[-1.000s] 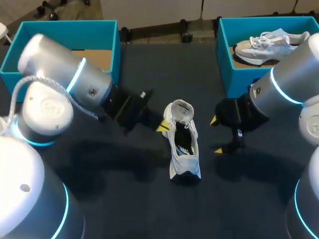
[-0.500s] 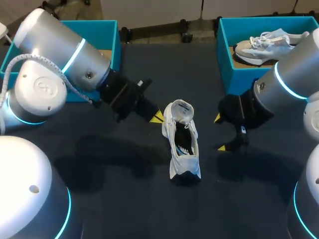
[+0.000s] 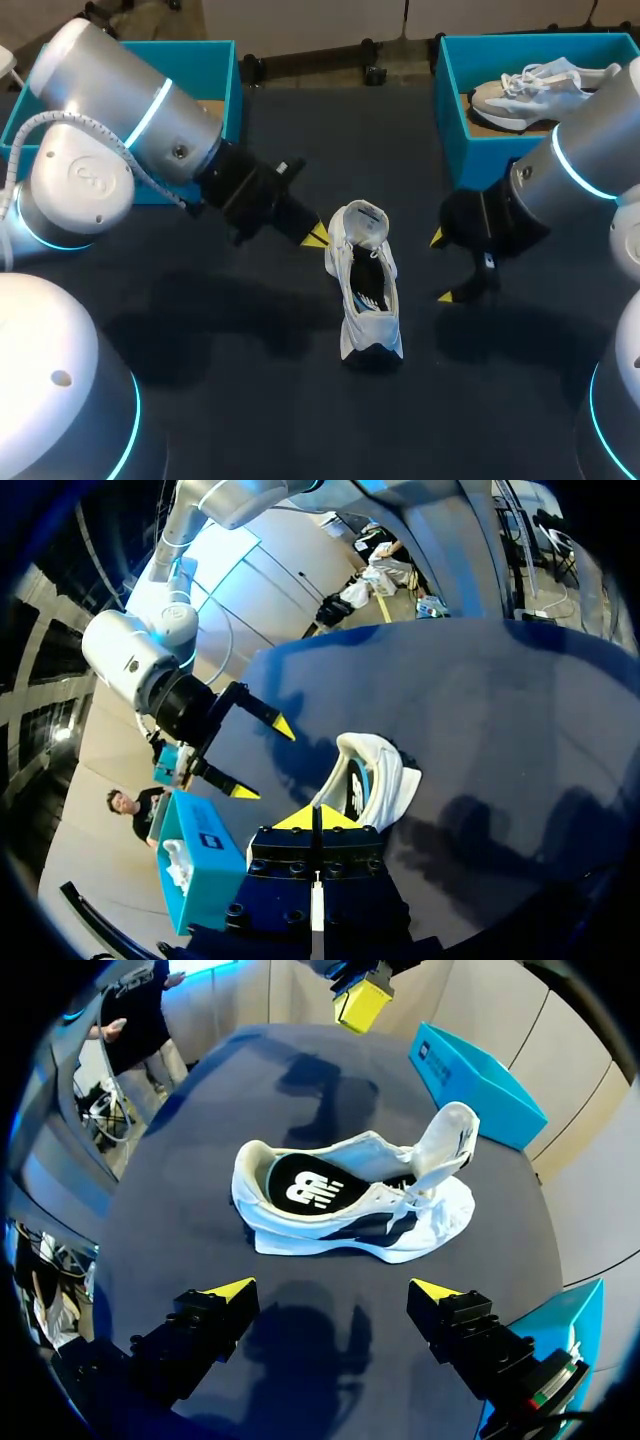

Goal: Take the shoe out of the shoebox, open the shoe tongue, remove and reinsert the insole, then place the shoe into the shoebox

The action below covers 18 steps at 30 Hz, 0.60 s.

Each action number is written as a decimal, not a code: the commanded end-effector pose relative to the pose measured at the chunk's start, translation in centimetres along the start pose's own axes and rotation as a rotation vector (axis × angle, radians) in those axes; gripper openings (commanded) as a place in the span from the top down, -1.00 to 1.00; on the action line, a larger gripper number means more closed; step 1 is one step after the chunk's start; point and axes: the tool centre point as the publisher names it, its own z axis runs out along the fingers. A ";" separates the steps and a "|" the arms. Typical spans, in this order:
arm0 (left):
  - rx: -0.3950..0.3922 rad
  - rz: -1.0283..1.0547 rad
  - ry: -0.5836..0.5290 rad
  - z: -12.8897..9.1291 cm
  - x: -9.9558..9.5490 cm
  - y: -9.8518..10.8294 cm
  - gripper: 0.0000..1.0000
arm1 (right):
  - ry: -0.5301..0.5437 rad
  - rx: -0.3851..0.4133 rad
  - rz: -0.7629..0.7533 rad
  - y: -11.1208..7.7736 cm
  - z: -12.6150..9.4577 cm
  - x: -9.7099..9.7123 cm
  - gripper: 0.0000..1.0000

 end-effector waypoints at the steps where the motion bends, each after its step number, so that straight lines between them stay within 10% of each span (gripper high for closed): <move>1: -0.003 0.000 0.002 0.0 0.0 -0.1 1.00 | -0.012 0.019 0.010 -1.1 -0.8 -0.5 -1.00; 18: 0.062 0.121 0.313 -1.1 -0.6 1.0 1.00 | -0.034 0.124 0.051 -3.5 -6.8 -2.0 -1.00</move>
